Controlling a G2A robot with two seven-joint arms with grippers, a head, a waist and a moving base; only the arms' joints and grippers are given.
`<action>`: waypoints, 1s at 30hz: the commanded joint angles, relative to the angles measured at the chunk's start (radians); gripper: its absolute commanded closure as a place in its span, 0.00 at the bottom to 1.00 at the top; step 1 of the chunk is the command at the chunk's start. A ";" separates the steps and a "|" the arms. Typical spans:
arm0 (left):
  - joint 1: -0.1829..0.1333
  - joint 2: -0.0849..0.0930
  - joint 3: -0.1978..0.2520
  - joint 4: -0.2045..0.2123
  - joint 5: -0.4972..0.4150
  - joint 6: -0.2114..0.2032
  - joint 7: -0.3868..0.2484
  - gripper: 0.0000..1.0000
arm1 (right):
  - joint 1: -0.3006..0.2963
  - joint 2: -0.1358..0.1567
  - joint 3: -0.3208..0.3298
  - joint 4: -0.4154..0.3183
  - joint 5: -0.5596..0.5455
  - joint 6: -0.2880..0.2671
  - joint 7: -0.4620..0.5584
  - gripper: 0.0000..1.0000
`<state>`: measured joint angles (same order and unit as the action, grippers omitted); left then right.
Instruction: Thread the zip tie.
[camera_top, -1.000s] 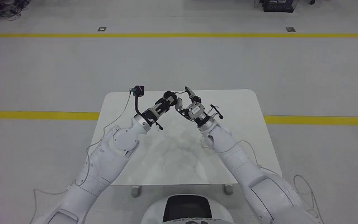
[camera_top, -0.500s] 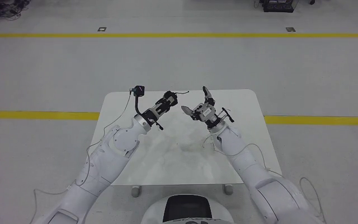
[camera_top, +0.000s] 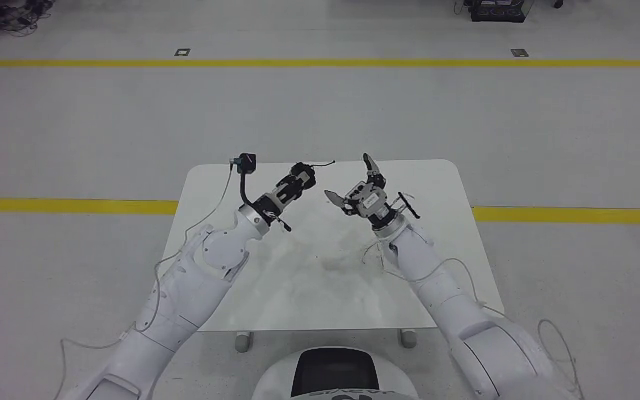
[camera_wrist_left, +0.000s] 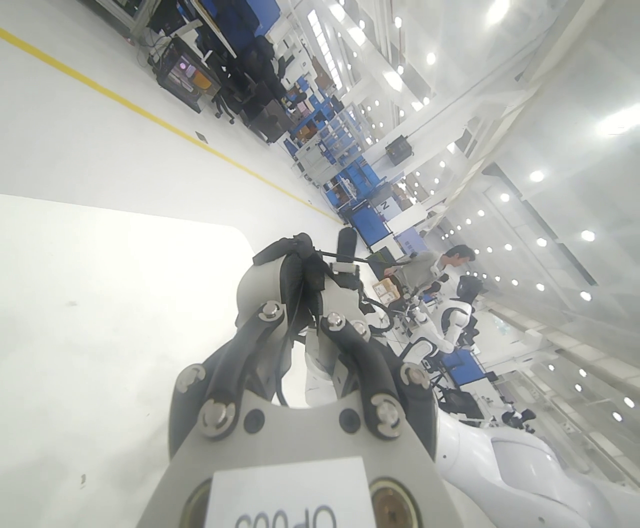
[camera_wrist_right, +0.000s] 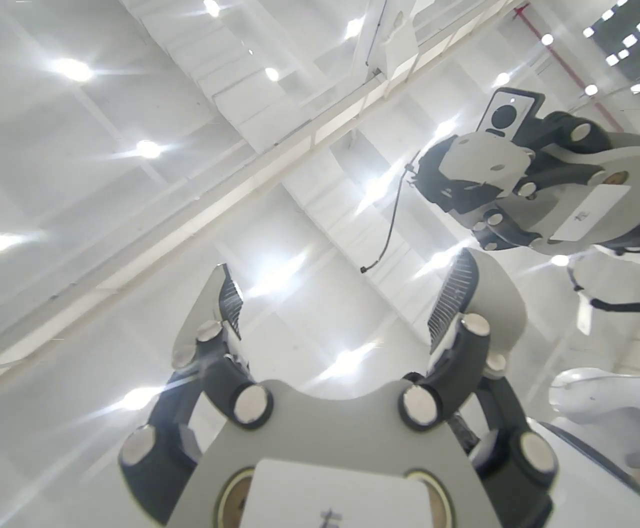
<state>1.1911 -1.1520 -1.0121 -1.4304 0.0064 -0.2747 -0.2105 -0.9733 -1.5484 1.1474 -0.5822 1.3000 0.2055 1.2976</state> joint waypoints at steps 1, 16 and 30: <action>0.001 0.001 -0.015 -0.016 -0.067 0.045 -0.043 1.00 | -0.013 0.019 0.022 -0.026 -0.070 -0.077 0.050 0.00; 0.017 0.012 -0.094 -0.093 -0.383 0.224 -0.291 1.00 | -0.092 0.105 0.080 -0.225 -0.297 -0.408 0.092 0.00; 0.036 0.003 -0.126 -0.106 -0.741 0.347 -0.414 1.00 | -0.139 0.108 0.093 -0.292 -0.183 -0.305 0.092 0.00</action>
<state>1.2270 -1.1495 -1.1340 -1.5362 -0.6925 0.0561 -0.5918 -1.1091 -1.4416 1.2389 -0.8718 1.0994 -0.1128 1.3906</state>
